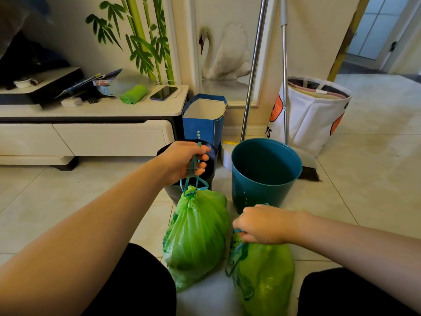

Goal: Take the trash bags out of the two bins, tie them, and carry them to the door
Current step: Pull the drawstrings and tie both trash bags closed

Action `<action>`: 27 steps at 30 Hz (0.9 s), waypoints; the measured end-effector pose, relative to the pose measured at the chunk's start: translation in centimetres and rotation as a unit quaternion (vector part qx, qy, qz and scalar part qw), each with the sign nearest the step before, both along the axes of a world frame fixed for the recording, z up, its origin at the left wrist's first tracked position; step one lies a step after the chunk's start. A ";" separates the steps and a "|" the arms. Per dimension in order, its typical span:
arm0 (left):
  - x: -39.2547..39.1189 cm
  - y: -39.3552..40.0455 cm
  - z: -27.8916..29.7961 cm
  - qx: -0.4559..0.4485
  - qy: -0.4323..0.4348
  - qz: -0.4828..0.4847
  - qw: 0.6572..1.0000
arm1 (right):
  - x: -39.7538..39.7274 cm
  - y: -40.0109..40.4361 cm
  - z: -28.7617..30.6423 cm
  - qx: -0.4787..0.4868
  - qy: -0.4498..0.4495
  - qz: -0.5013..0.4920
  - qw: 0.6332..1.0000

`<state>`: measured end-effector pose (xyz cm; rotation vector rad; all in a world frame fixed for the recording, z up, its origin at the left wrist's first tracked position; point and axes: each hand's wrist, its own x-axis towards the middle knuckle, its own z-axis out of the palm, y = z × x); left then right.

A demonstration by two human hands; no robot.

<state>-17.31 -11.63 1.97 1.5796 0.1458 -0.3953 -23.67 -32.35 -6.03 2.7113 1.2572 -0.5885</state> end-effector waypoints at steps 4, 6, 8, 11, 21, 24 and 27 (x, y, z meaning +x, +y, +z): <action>-0.1 0.1 0.0 0.006 0.000 -0.003 1.000 | 0.1 0.1 0.5 0.049 -0.029 -0.014 0.998; -0.1 0.1 -0.1 0.008 -0.001 -0.004 1.000 | 0.1 0.2 0.7 0.061 -0.023 -0.037 0.997; -0.1 0.0 -0.2 0.011 -0.002 -0.006 1.000 | 0.3 0.4 0.8 0.096 0.010 -0.071 0.993; 0.0 -0.2 -0.2 0.005 -0.003 -0.007 1.000 | 0.9 0.7 1.6 0.192 0.065 -0.157 0.967; 2.2 -1.7 0.0 -0.003 -0.032 -0.014 0.999 | 5.4 -1.6 7.9 0.380 0.260 -0.408 0.788; 3.6 -2.8 -0.1 0.012 -0.054 -0.021 0.998 | 7.6 -2.1 9.0 0.421 0.316 -0.437 0.730; 5.3 -3.9 -0.3 0.028 -0.060 -0.028 0.997 | 9.9 -2.6 9.6 0.447 0.354 -0.470 0.674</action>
